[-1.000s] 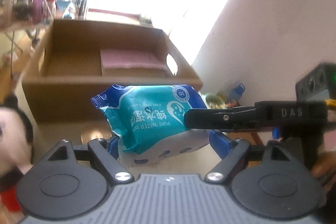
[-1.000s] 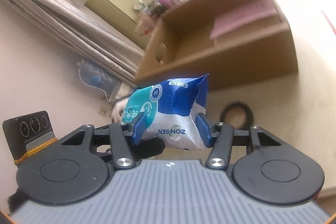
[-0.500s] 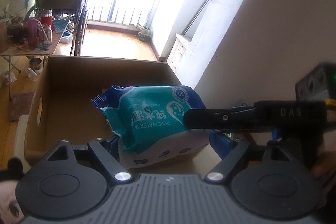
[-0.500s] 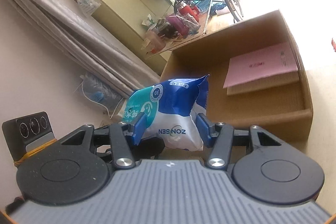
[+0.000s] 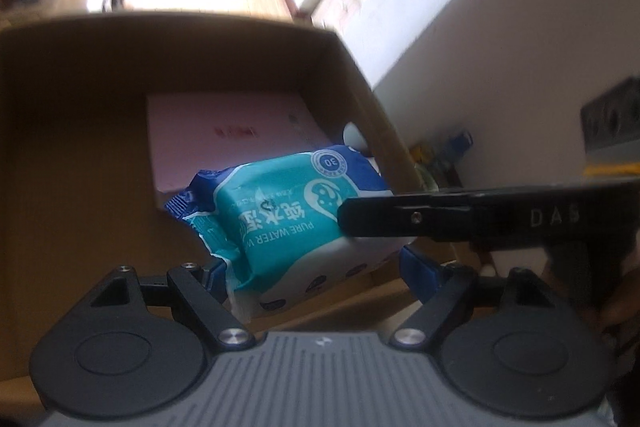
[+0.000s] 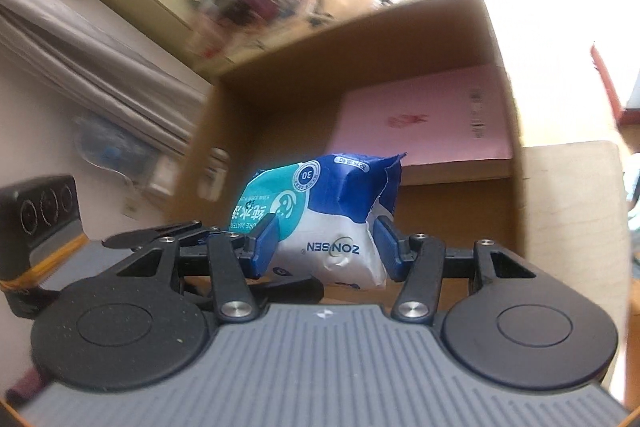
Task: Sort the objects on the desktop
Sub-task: 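Carry the wet-wipes pack with the left gripper over the cardboard box, then lower the wet-wipes pack into the box beside the pink book and open the left gripper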
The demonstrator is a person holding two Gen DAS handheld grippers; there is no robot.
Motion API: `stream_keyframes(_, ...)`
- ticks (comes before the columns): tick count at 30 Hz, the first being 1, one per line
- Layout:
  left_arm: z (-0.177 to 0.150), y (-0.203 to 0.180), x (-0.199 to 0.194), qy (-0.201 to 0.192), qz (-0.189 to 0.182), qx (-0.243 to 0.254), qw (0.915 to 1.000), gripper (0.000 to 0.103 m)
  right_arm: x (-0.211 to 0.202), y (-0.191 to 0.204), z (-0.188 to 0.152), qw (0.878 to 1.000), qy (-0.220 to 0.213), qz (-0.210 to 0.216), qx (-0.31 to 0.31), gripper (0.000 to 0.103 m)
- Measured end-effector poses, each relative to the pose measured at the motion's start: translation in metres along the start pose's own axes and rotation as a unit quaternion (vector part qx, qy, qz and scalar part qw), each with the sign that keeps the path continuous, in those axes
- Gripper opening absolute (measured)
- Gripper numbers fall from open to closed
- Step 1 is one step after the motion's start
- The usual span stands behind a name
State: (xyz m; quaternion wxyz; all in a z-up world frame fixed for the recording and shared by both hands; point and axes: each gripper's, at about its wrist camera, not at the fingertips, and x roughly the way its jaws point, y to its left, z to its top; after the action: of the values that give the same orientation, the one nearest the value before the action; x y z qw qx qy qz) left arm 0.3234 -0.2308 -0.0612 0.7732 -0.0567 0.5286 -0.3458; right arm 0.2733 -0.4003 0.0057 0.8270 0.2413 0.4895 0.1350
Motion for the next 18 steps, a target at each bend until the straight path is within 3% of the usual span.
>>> stream_keyframes(5, 0.013, -0.001, 0.028, 0.039, -0.034, 0.013, 0.9986, 0.088, 0.014, -0.001, 0.007, 0.996, 0.037, -0.075, -0.042, 0.057)
stream_keyframes(11, 0.014, -0.007, 0.056, 0.09, -0.048, -0.007, 0.9948, 0.089, -0.014, -0.001, 0.013, 0.995, -0.022, -0.076, -0.059, 0.067)
stream_keyframes(18, 0.011, 0.004, 0.056, 0.107, -0.049, -0.049, 0.9919, 0.092, -0.046, -0.019, 0.01, 0.997, -0.054, -0.047, -0.018, 0.069)
